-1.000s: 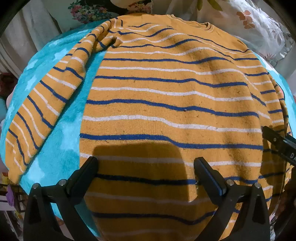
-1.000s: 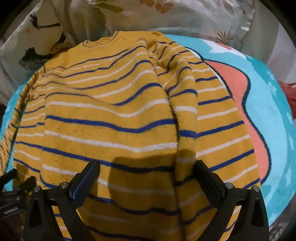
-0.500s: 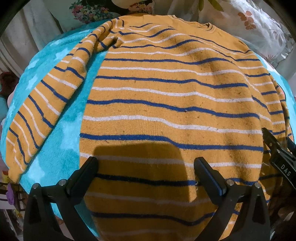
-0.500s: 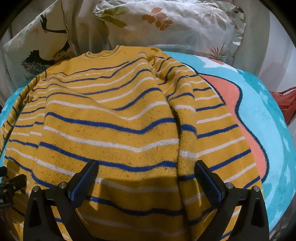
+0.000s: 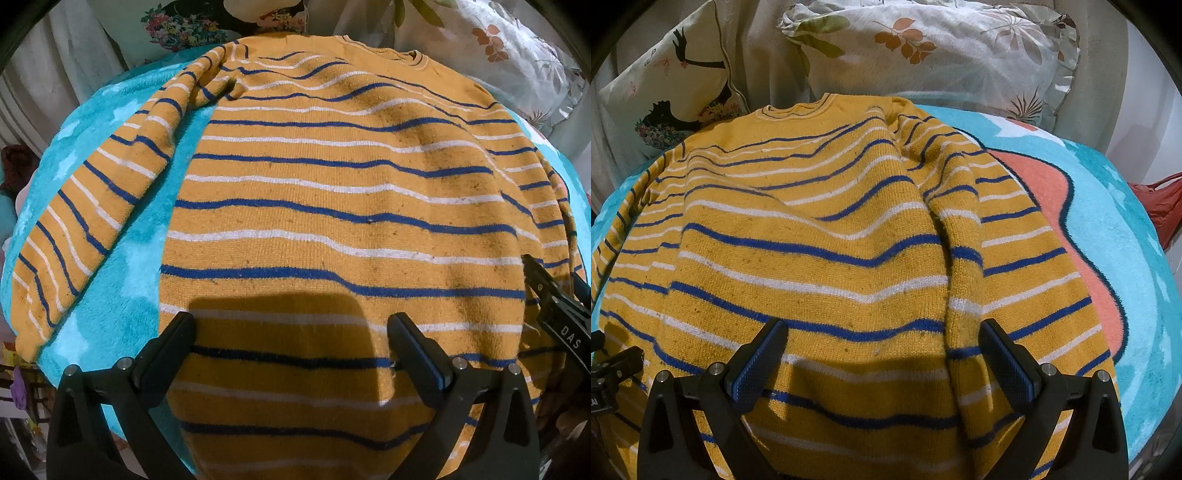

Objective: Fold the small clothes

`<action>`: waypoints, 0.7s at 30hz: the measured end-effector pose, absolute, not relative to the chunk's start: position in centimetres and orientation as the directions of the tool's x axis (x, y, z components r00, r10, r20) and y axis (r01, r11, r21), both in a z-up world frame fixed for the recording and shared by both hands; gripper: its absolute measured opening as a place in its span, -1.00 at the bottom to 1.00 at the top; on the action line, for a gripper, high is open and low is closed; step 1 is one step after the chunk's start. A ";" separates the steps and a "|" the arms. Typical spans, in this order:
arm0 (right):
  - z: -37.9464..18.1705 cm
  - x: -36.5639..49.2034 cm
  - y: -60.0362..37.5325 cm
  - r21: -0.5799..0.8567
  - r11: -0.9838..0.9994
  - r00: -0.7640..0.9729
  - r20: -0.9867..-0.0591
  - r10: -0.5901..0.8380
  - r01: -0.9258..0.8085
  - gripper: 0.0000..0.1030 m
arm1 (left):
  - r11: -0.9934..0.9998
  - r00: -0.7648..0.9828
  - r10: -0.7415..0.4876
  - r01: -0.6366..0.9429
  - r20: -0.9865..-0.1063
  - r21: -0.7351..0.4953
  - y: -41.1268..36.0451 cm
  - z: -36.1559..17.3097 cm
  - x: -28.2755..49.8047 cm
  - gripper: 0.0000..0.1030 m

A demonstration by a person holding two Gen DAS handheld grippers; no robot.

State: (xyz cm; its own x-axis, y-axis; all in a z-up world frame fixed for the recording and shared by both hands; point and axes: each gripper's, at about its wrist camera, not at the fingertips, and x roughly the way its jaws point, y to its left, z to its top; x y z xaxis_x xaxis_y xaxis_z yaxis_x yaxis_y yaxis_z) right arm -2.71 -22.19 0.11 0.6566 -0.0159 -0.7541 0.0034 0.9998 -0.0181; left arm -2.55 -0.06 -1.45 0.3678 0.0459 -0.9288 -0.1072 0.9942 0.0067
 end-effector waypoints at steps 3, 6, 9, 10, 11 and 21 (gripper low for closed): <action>0.1 -3.0 -22.2 -0.019 1.000 0.657 -0.754 -0.018 0.005 1.00 | 0.994 0.368 0.047 -0.108 -0.928 0.008 -0.1 -1.4 -2.3 1.00; 0.0 -3.1 -22.3 -0.019 1.000 0.657 -0.754 -0.018 0.005 1.00 | 0.994 0.372 0.048 -0.108 -0.927 0.008 -0.1 -1.4 -2.3 1.00; 0.0 -3.1 -22.3 -0.019 1.000 0.657 -0.754 -0.018 0.005 1.00 | 0.994 0.372 0.049 -0.109 -0.927 0.009 -0.2 -1.3 -2.2 1.00; 0.0 -3.1 -22.3 -0.019 1.000 0.657 -0.754 -0.018 0.005 1.00 | 0.994 0.372 0.050 -0.110 -0.927 0.009 -0.3 -1.3 -2.2 1.00; 0.0 -3.1 -22.3 -0.020 1.000 0.657 -0.754 -0.018 0.005 1.00 | 0.994 0.372 0.050 -0.110 -0.927 0.009 -0.3 -1.3 -2.1 1.00; 0.0 -3.1 -22.3 -0.020 1.000 0.657 -0.753 -0.019 0.005 1.00 | 0.993 0.372 0.051 -0.114 -0.927 0.009 -0.4 -1.3 -2.2 1.00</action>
